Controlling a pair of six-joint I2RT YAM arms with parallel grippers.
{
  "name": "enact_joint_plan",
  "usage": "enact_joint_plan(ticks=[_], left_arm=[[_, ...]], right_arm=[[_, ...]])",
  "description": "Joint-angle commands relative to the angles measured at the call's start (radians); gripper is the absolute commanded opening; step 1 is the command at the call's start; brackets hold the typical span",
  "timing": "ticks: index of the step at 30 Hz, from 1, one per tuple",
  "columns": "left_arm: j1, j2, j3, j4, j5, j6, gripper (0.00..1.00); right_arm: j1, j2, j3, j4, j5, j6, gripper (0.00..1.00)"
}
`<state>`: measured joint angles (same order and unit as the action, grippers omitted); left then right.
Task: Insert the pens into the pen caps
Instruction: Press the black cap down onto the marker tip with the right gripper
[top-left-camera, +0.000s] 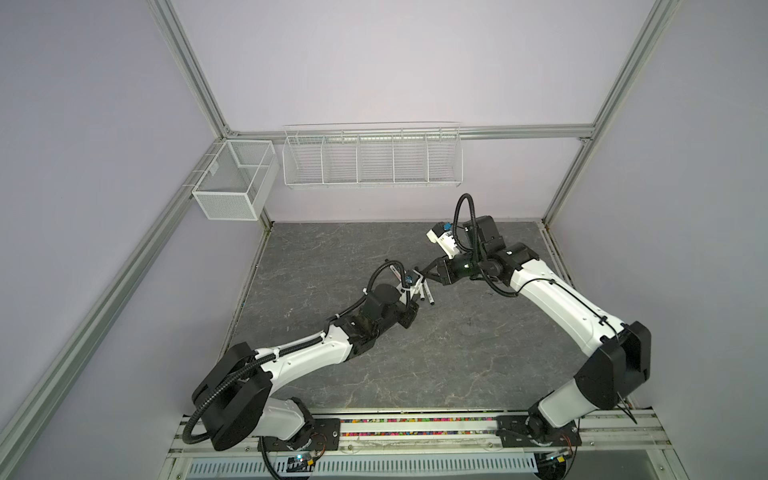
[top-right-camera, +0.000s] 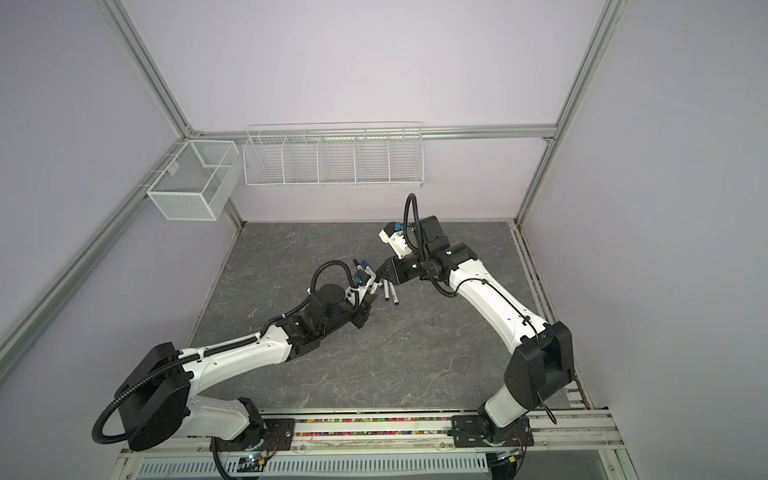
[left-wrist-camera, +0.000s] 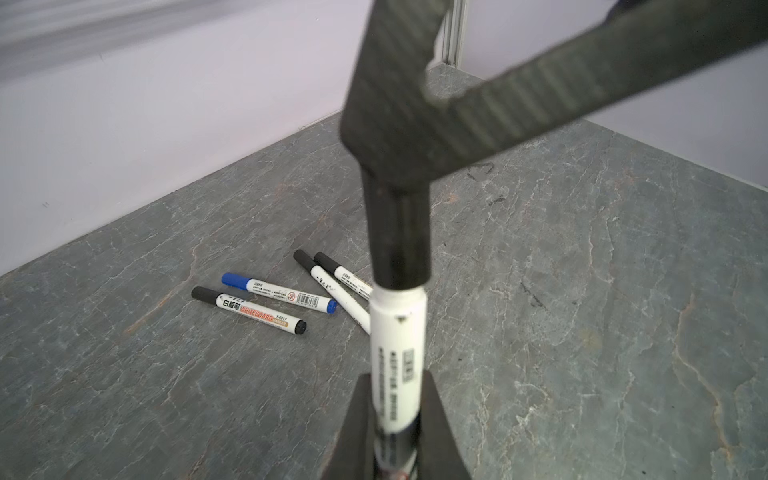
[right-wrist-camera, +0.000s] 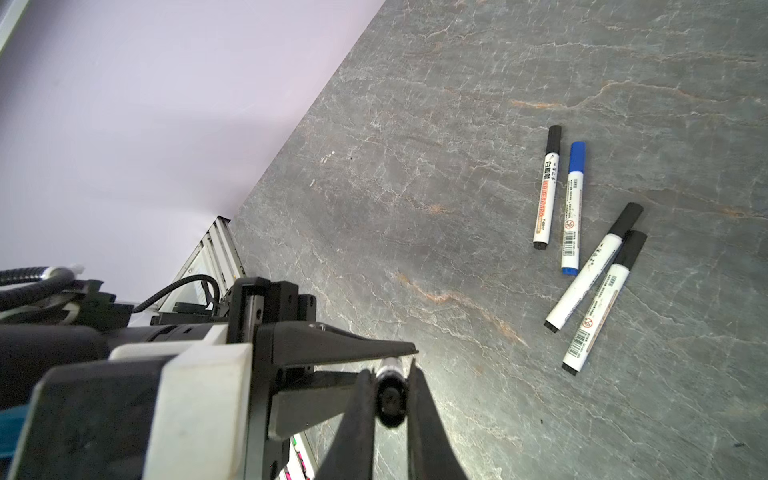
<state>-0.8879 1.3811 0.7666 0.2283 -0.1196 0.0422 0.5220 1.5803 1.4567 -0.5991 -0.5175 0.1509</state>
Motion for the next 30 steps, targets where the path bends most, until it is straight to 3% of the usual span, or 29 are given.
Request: enact_joint_plan(ticks=[1, 10, 15, 21, 25, 30], left_arm=[[-0.002, -0.030, 0.038, 0.230, -0.050, -0.007, 0.00], [-0.002, -0.019, 0.058, 0.232, -0.044, 0.013, 0.00], [-0.002, -0.019, 0.059, 0.227, -0.058, 0.013, 0.00], [-0.001, -0.032, 0.060, 0.212, -0.104, 0.040, 0.00], [-0.001, -0.043, 0.054, 0.217, -0.097, 0.066, 0.00], [-0.001, -0.039, 0.036, 0.252, -0.068, 0.057, 0.00]], right_arm=[[0.021, 0.007, -0.034, -0.058, 0.058, 0.088, 0.11], [0.039, 0.017, -0.066, 0.041, -0.117, 0.151, 0.11], [0.040, 0.041, -0.008, -0.119, -0.136, 0.032, 0.11], [0.035, 0.091, 0.062, -0.300, -0.072, -0.088, 0.11], [0.035, 0.090, 0.076, -0.284, -0.087, -0.089, 0.19], [0.029, 0.023, 0.059, -0.154, -0.036, -0.039, 0.40]])
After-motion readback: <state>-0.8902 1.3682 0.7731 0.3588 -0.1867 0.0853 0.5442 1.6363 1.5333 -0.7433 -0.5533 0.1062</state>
